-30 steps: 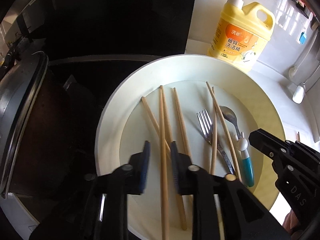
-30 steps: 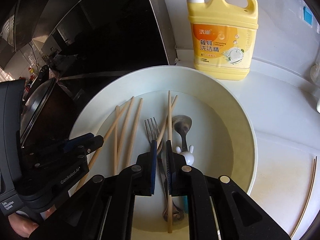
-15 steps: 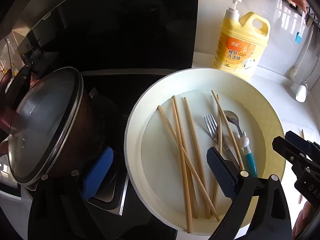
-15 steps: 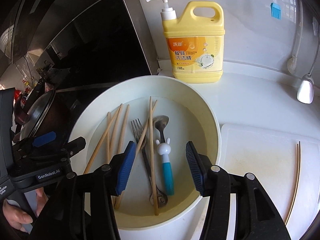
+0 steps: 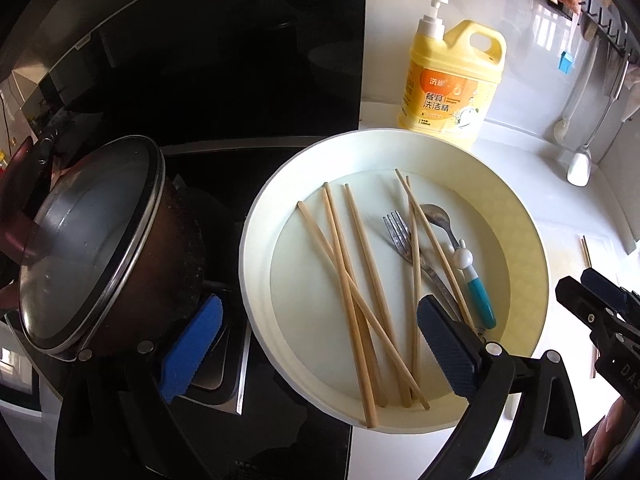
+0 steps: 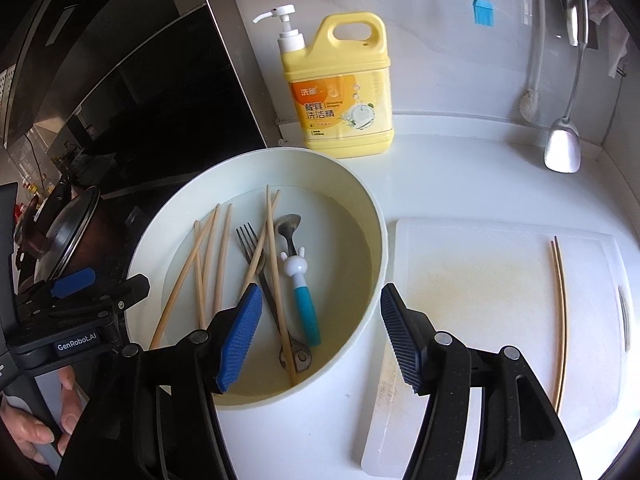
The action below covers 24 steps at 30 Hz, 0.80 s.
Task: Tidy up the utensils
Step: 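Move both open tools back over the last chopsticks on the board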
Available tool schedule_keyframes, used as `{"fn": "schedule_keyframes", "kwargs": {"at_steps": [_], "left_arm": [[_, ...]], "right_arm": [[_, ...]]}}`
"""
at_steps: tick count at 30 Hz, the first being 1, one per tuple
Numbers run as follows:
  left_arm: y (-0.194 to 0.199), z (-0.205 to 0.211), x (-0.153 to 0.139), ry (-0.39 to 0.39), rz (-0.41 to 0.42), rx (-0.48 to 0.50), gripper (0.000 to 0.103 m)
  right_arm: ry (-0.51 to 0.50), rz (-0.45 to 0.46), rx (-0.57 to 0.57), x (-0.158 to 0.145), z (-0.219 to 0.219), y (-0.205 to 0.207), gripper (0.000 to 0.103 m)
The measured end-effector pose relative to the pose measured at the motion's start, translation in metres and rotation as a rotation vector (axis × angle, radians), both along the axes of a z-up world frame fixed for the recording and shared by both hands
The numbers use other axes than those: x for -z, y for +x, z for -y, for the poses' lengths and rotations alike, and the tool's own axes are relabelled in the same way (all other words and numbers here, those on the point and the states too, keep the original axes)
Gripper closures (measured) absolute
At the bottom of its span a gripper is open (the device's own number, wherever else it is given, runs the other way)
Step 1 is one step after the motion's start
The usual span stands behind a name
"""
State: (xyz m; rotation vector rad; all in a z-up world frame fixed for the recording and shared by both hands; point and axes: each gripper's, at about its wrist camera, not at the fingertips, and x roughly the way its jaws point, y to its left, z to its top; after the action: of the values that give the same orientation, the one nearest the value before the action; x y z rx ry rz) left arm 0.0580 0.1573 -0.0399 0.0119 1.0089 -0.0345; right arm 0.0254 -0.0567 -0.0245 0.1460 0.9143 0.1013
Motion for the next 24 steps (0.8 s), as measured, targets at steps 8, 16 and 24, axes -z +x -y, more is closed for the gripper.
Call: {"fn": "schedule_keyframes", "kwargs": {"at_steps": [8,16,24], "left_arm": [[-0.008,0.038,-0.001,-0.019,-0.001,0.097,0.007],[-0.029,0.115,-0.018,-0.062,0.035,0.202,0.006],[-0.068,0.193,-0.021,-0.087,0.035,0.153,0.006]], "right_arm": [[-0.016,-0.038,0.113,0.008,0.04,-0.038,0.042],[-0.032,-0.04,0.242,0.011,0.116,-0.085,0.041],[-0.048,-0.025,0.257,0.019,0.208,-0.129,0.04]]}}
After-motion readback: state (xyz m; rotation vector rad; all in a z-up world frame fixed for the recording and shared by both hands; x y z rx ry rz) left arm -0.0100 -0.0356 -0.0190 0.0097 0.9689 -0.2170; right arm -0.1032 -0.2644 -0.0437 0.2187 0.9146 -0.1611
